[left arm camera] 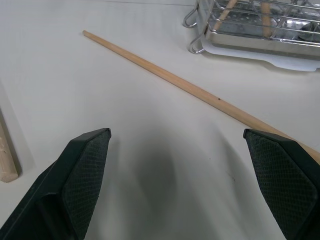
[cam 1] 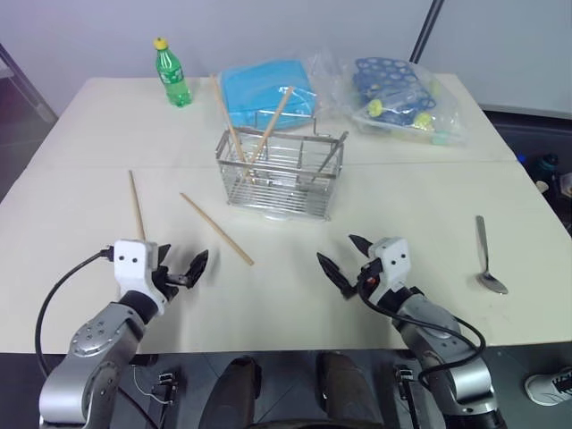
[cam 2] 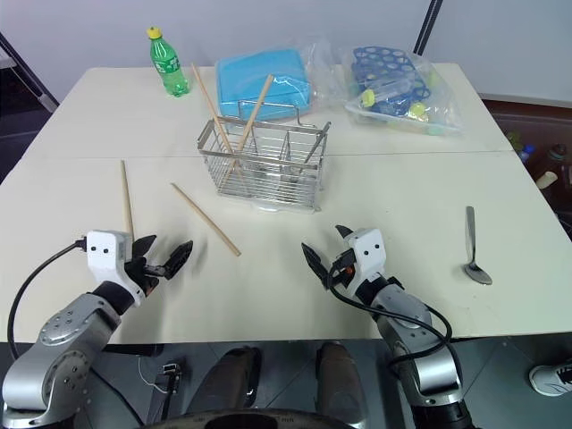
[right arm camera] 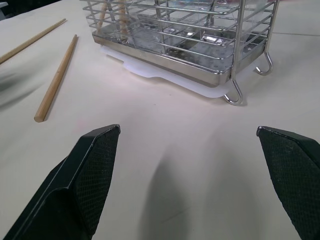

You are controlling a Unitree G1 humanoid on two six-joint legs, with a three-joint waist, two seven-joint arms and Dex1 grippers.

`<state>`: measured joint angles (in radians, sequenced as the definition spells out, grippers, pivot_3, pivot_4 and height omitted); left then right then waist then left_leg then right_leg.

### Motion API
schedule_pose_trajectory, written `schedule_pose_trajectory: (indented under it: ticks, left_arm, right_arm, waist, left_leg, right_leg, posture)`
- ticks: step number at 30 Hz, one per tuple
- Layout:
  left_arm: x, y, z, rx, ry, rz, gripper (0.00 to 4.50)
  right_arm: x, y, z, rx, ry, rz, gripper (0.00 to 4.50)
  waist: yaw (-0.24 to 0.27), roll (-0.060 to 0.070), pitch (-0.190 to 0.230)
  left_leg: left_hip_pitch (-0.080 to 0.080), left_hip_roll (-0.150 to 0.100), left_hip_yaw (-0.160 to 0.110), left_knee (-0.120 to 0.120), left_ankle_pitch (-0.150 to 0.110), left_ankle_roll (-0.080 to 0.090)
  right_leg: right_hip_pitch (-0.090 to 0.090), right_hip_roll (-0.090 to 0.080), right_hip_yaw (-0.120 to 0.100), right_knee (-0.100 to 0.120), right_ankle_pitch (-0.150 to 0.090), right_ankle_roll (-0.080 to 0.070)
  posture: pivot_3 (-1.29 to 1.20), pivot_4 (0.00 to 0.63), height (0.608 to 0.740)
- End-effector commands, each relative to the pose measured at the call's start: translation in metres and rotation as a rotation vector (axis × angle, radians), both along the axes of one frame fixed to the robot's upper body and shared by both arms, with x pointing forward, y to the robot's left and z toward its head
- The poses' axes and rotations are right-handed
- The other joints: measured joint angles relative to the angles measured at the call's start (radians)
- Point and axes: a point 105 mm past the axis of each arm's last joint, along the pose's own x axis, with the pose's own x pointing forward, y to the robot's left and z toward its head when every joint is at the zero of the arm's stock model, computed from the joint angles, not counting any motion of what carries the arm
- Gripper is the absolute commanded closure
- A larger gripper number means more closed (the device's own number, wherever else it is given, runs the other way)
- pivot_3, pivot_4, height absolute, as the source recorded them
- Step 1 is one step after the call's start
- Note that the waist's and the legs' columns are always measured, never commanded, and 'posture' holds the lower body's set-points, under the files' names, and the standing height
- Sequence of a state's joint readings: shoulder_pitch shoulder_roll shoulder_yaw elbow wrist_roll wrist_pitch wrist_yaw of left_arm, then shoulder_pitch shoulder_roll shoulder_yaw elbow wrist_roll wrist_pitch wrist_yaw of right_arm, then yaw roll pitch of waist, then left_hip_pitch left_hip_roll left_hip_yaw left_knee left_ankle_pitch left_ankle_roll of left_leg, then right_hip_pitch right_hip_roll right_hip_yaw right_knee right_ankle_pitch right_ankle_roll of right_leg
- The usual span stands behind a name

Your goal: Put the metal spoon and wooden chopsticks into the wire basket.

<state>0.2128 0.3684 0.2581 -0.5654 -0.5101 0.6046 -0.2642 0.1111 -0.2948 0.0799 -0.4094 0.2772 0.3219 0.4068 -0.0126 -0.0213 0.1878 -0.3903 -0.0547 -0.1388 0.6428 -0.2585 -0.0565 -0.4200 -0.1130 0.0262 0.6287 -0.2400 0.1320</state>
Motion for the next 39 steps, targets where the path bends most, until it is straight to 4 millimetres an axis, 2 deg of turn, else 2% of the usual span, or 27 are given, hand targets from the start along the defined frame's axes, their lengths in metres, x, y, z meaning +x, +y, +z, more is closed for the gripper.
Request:
schedule_pose_trajectory:
  ticks: [1,26,32,39]
  left_arm:
    - [0.002,0.001,0.016,-0.008,-0.074,0.016,0.03]
    - [0.003,0.002,0.019,-0.002,-0.077,-0.013,0.03]
    - [0.011,-0.001,0.04,0.033,-0.126,-0.087,0.03]
    - [0.02,-0.012,0.068,0.091,-0.171,-0.282,0.03]
  right_arm:
    - [-0.002,0.005,0.015,0.002,-0.058,0.023,0.0]
    - [-0.003,0.007,0.012,0.004,-0.055,0.026,0.0]
    - [0.0,0.003,0.016,-0.007,-0.068,0.014,0.0]
    - [0.003,-0.01,0.028,-0.044,-0.098,-0.014,0.0]
  waist:
    - [0.0,0.0,0.0]
    - [0.0,0.0,0.0]
    - [-0.001,0.0,0.0]
    - [0.0,0.0,0.0]
  left_leg:
    - [0.0,0.0,0.0,0.0,0.0,0.0]
    - [0.0,0.0,0.0,0.0,0.0,0.0]
    - [0.0,0.0,0.0,0.0,0.0,0.0]
    - [0.0,0.0,0.0,0.0,0.0,0.0]
  right_leg:
    - [0.0,0.0,0.0,0.0,0.0,0.0]
    - [0.0,0.0,0.0,0.0,0.0,0.0]
    - [0.0,0.0,0.0,0.0,0.0,0.0]
    - [0.0,0.0,0.0,0.0,0.0,0.0]
  posture:
    - [0.0,0.15,0.74]
    - [0.0,0.15,0.74]
    - [0.0,0.15,0.74]
    - [0.0,0.15,0.74]
